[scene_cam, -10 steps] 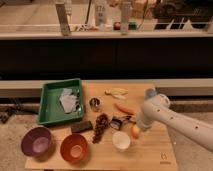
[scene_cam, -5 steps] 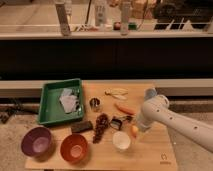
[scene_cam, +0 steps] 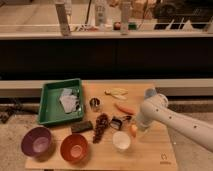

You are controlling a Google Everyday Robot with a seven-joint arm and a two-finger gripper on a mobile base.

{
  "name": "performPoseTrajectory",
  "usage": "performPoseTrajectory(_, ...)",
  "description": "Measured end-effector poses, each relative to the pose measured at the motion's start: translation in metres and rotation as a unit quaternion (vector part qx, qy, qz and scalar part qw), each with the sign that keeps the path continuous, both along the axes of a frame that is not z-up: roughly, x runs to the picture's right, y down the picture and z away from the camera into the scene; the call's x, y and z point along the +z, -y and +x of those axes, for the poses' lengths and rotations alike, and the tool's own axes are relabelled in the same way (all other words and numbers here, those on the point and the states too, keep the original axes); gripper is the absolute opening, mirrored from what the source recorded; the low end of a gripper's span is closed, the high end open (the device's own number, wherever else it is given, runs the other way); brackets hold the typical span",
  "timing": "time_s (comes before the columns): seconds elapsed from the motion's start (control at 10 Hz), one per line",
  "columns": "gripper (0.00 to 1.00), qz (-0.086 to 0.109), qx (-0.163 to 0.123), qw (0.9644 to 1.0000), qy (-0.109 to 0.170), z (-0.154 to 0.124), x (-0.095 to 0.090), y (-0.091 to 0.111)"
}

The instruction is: Place apple in metal cup

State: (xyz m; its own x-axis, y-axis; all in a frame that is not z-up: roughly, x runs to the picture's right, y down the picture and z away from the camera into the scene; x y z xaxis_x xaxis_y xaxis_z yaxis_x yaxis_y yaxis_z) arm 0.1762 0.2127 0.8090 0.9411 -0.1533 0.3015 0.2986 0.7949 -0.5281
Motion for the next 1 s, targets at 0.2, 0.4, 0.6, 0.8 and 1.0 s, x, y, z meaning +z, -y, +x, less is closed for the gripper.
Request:
performPoseTrajectory(0.2, 0.05, 0.002, -0.002, 1.0, 0.002, -0.002, -0.002, 0.0)
performPoseTrajectory(0.4, 0.1, 0.007, -0.006, 0.9999, 0.006, -0.007, -0.006, 0.008)
performPoseTrajectory(0.6, 0.13, 0.01, -0.011, 0.9998, 0.011, -0.017, -0.01, 0.017)
performPoseTrajectory(0.8, 0.11, 0.014, -0.014, 0.9997, 0.014, -0.019, -0.013, 0.023)
performPoseTrajectory(1.0, 0.1, 0.02, -0.022, 0.9994, 0.018, -0.028, -0.015, 0.034)
